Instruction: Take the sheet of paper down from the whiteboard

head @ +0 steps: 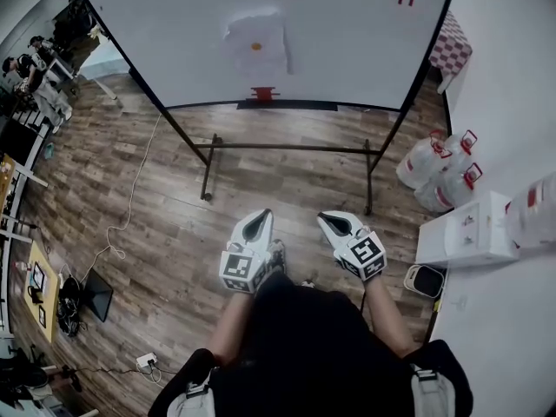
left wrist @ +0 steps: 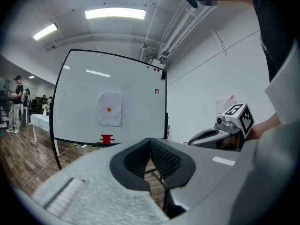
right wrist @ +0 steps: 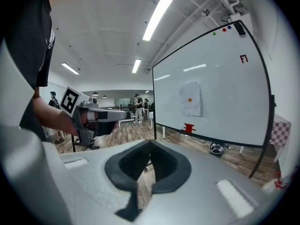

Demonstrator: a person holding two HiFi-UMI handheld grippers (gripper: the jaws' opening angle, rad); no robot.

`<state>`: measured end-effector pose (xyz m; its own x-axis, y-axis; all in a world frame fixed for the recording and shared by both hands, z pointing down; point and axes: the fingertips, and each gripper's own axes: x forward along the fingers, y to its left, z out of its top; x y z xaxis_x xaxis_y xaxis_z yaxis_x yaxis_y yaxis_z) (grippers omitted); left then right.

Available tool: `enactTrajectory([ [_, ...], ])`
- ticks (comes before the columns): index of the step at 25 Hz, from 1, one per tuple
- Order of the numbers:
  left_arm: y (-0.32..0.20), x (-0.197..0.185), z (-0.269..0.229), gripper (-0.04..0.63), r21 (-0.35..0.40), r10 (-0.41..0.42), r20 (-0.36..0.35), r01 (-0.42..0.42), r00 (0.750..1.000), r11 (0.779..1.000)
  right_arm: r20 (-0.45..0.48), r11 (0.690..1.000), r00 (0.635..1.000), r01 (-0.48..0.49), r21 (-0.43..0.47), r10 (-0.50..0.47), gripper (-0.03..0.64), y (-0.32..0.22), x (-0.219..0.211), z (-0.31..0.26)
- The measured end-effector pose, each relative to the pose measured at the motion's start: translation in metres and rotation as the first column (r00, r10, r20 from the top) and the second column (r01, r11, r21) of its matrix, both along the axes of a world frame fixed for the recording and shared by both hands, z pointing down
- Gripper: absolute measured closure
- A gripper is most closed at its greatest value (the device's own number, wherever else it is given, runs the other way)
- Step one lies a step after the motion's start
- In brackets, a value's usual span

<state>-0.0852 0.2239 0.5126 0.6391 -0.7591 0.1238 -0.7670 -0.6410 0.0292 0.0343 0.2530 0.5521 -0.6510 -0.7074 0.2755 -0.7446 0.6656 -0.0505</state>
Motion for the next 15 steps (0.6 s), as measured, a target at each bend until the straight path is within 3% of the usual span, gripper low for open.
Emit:
enactTrajectory([
  [15, -0.081, -0.013, -0.001, 0.584, -0.010, 0.008, -0.026, -0.008, 1.000, 1.000, -0.025, 0.999, 1.000, -0.020, -0.028, 0.019, 0.614, -0.070, -0.010, 0.000],
])
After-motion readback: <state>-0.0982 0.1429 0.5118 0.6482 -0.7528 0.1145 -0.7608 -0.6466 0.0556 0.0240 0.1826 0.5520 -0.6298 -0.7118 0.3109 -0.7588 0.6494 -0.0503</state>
